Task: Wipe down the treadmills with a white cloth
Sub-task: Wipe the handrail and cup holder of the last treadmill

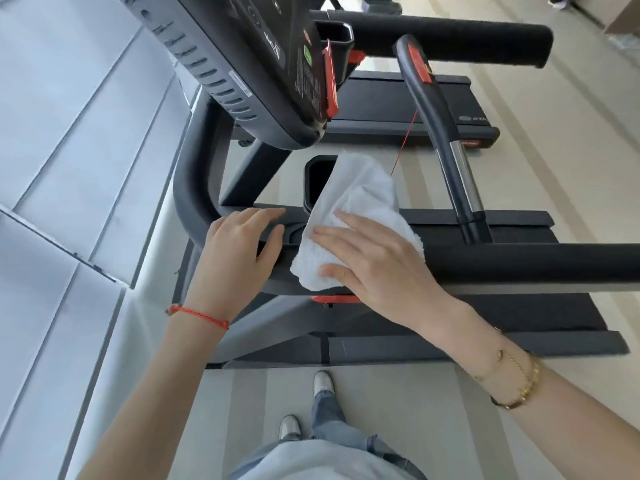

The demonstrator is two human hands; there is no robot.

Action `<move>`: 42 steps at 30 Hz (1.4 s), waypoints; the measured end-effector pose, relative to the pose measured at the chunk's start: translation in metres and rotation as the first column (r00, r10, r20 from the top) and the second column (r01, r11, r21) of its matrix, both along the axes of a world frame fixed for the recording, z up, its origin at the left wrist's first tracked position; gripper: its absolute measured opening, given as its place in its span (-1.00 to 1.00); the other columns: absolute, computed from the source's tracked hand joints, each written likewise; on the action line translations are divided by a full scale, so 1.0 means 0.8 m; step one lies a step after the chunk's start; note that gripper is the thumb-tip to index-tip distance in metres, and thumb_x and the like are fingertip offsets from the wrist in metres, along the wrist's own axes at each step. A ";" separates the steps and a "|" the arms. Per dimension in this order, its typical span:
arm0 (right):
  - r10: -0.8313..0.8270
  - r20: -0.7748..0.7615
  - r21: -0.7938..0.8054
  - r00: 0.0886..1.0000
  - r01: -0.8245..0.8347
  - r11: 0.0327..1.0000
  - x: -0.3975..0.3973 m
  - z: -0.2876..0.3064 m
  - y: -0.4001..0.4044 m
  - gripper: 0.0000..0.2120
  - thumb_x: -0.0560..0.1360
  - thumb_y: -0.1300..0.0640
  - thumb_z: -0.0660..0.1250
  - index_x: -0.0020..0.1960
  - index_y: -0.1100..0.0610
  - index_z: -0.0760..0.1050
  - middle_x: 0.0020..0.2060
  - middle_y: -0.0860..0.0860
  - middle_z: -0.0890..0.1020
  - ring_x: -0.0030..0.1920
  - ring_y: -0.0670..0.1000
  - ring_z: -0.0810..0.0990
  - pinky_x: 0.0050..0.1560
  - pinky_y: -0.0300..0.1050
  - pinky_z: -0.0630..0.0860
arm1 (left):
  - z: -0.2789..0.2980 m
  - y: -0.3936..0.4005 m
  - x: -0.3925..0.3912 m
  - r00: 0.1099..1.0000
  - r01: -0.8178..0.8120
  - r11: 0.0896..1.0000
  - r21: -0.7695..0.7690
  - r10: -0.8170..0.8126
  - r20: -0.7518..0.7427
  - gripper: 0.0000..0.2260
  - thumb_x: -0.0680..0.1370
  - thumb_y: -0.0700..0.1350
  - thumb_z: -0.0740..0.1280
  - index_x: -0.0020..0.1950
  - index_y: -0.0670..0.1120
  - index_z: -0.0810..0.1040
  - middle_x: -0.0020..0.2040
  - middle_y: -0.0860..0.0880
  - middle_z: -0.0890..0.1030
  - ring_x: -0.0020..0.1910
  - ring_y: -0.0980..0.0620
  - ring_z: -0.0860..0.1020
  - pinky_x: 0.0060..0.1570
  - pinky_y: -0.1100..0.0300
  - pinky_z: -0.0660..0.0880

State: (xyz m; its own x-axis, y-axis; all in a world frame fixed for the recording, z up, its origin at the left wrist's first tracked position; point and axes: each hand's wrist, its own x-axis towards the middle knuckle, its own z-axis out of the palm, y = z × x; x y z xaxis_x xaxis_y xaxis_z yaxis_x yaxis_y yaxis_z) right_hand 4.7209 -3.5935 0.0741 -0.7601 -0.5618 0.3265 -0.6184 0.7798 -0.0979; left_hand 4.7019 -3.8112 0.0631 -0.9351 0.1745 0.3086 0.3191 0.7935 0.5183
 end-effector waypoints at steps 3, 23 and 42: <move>-0.062 -0.130 0.019 0.990 0.065 0.998 0.006 -0.012 -0.014 -0.63 0.62 -0.10 0.21 0.28 0.10 0.56 0.22 -0.06 0.62 0.27 0.08 0.55 0.27 0.00 0.46 | -0.008 -0.004 0.008 0.999 0.002 0.998 -0.056 -0.004 -0.039 -0.80 0.60 -0.17 0.29 0.18 -0.14 0.63 0.08 -0.06 0.68 0.09 -0.12 0.60 0.30 -0.13 0.37; -0.339 -0.218 0.020 0.915 0.351 0.936 0.033 -0.037 0.004 -0.65 0.64 -0.10 0.15 0.34 -0.02 0.48 0.16 -0.02 0.58 0.22 0.12 0.50 0.29 0.02 0.32 | -0.014 0.006 0.018 0.999 0.002 0.996 -0.084 -0.006 -0.039 -0.76 0.65 -0.12 0.18 0.12 -0.03 0.64 0.00 0.08 0.68 0.07 0.02 0.59 0.48 -0.12 0.10; -0.600 -0.232 -0.151 0.765 0.581 0.799 0.048 -0.053 0.225 -0.59 0.65 -0.11 0.08 0.17 0.16 0.53 0.09 0.07 0.59 0.22 0.19 0.47 0.25 0.08 0.33 | -0.001 0.184 0.032 0.993 0.062 0.998 0.000 -0.062 -0.099 -0.79 0.61 -0.09 0.25 0.15 -0.09 0.63 0.06 0.00 0.61 0.12 -0.06 0.48 0.16 0.06 0.34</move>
State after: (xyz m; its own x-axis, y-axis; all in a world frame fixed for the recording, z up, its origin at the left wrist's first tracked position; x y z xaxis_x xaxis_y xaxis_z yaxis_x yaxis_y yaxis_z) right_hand 4.7591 -3.4135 0.0317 -0.8181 0.0012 0.5750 -0.0470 0.9965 -0.0688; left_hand 4.7278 -3.6636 0.0620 -0.8874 0.2300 0.3994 0.4172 0.7694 0.4838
